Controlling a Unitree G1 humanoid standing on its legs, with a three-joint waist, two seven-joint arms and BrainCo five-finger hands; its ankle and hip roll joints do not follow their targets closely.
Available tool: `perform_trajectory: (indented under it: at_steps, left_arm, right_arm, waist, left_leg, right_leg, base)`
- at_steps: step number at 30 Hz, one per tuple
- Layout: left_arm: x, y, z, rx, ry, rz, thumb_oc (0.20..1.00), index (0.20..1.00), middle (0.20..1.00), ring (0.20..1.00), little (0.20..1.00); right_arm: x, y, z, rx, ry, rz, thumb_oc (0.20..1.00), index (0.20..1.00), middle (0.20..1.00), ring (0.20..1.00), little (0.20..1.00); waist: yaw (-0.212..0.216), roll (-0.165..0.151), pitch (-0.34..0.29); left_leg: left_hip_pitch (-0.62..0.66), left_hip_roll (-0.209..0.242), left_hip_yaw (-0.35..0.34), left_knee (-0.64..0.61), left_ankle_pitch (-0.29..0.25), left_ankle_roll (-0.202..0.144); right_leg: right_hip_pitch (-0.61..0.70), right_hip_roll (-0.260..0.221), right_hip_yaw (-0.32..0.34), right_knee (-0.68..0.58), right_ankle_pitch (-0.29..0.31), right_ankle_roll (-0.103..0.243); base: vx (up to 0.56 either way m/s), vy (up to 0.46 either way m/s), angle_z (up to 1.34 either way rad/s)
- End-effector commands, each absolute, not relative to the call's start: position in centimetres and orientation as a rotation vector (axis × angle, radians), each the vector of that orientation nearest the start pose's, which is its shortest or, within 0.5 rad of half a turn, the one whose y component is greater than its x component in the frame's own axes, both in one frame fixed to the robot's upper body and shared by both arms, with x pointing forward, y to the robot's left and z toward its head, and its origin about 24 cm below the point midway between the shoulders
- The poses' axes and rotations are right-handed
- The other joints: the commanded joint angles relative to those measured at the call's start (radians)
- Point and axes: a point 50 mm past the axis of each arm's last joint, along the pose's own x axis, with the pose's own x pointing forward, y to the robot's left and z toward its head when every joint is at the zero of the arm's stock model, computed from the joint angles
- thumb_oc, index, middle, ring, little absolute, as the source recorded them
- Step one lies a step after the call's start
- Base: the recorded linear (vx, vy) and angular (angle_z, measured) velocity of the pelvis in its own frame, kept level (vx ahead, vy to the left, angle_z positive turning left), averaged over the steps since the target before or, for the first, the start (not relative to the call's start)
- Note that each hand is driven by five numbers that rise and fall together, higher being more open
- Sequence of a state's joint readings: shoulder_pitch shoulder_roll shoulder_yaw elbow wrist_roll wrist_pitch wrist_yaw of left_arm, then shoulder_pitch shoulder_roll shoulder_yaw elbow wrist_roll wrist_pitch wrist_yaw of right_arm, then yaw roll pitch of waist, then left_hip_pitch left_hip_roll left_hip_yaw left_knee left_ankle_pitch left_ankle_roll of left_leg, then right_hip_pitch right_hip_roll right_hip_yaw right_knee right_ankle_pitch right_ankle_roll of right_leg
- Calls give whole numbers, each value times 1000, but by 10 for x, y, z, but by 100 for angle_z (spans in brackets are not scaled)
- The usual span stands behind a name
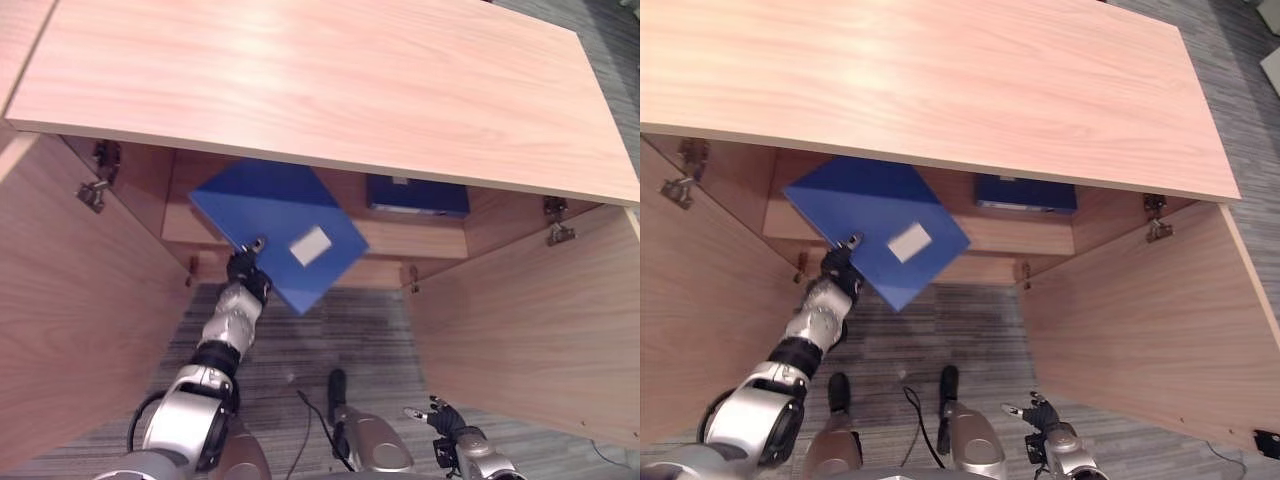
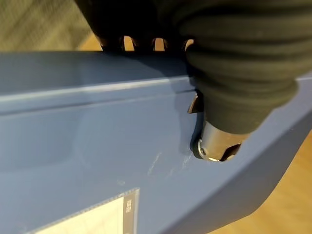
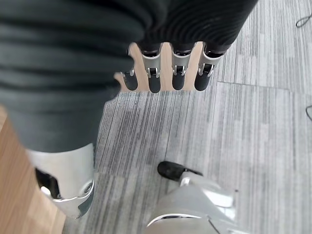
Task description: Put the empty folder in the office cabinet
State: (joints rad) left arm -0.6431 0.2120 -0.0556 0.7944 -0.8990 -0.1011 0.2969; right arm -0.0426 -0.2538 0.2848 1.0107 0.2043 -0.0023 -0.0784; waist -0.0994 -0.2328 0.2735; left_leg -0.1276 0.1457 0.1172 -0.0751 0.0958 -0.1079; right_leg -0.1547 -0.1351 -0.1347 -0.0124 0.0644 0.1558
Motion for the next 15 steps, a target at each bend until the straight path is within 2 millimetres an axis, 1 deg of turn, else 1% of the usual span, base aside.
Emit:
perform_trajectory:
  at_steps: [1, 2, 3, 5, 7, 9, 10, 12, 13, 14, 15]
  left_arm:
    - [378, 185, 94, -691, 14, 332, 200, 200, 200, 200, 200]
    - [381, 188, 103, -702, -11, 336, 200, 200, 200, 200, 200]
    - [383, 190, 107, -715, -21, 342, 200, 200, 200, 200, 200]
    - [388, 195, 122, -753, -65, 358, 200, 200, 200, 200, 200]
    - [392, 198, 135, -788, -99, 367, 200, 200, 200, 200, 200]
    - [396, 200, 149, -818, -134, 372, 200, 200, 200, 200, 200]
    - [399, 202, 163, -860, -172, 375, 200, 200, 200, 200, 200]
    - [401, 203, 173, -895, -190, 379, 200, 200, 200, 200, 200]
    - [403, 204, 181, -915, -209, 383, 200, 200, 200, 200, 200]
    - [405, 206, 194, -939, -237, 383, 200, 200, 200, 200, 200]
    - [406, 207, 200, -951, -249, 383, 200, 200, 200, 200, 200]
  right_arm:
    - [159, -212, -133, -289, 915, -3, 1000, 1000, 1000, 1000, 1000]
    - [160, -212, -133, -294, 912, 0, 1000, 1000, 1000, 1000, 1000]
    - [160, -211, -133, -293, 912, 4, 1000, 1000, 1000, 1000, 1000]
    - [161, -211, -133, -298, 910, 9, 1000, 1000, 1000, 1000, 1000]
    - [164, -210, -132, -299, 903, 13, 1000, 1000, 1000, 1000, 1000]
    - [165, -210, -131, -298, 896, 13, 1000, 1000, 1000, 1000, 1000]
    - [170, -209, -129, -297, 878, 12, 1000, 1000, 1000, 1000, 1000]
    - [173, -209, -127, -297, 863, 10, 1000, 1000, 1000, 1000, 1000]
    - [177, -209, -124, -293, 849, 5, 1000, 1000, 1000, 1000, 1000]
    - [181, -209, -122, -288, 832, -2, 1000, 1000, 1000, 1000, 1000]
    - [187, -209, -118, -285, 809, -4, 1000, 1000, 1000, 1000, 1000]
  waist:
    - [32, -4, -2]
    - [31, -11, 2]
    - [31, -16, 4]
    - [31, -27, 16]
    - [30, -37, 29]
    - [29, -46, 41]
    - [26, -54, 55]
    - [25, -59, 65]
    - [23, -62, 70]
    - [19, -64, 79]
    - [14, -64, 81]
  left_leg:
    - [-20, 33, -40, 67, -71, -14]
    - [-28, 35, -41, 75, -74, -15]
    - [-33, 37, -42, 81, -76, -15]
    - [-45, 44, -47, 103, -92, -16]
    - [-75, 44, -55, 135, -97, -12]
    - [-99, 50, -62, 172, -118, -10]
    - [-135, 50, -73, 213, -132, -7]
    - [-174, 45, -84, 254, -148, -3]
    - [-198, 42, -91, 278, -156, 0]
    - [-243, 33, -100, 326, -172, 6]
    - [-273, 29, -107, 355, -183, 10]
  right_leg:
    - [-72, -4, -39, 142, -57, 55]
    - [-77, -3, -39, 145, -58, 55]
    - [-81, -2, -39, 147, -58, 55]
    - [-89, 1, -39, 161, -69, 53]
    - [-104, -2, -38, 174, -65, 50]
    - [-119, 0, -38, 196, -78, 47]
    - [-141, -2, -39, 223, -86, 43]
    - [-166, -3, -42, 254, -95, 39]
    - [-181, -3, -43, 270, -100, 36]
    - [-210, -6, -45, 302, -109, 32]
    - [-232, -6, -44, 323, -114, 32]
  base:
    - [-1, -45, -2]
    - [-2, -47, -2]
    - [2, -51, -2]
    - [16, -48, 0]
    - [-14, -38, 4]
    - [-28, -51, 7]
    - [-53, -53, 7]
    - [-36, -36, 11]
    - [-46, -25, 20]
    - [-60, -14, 23]
    - [-49, -1, 12]
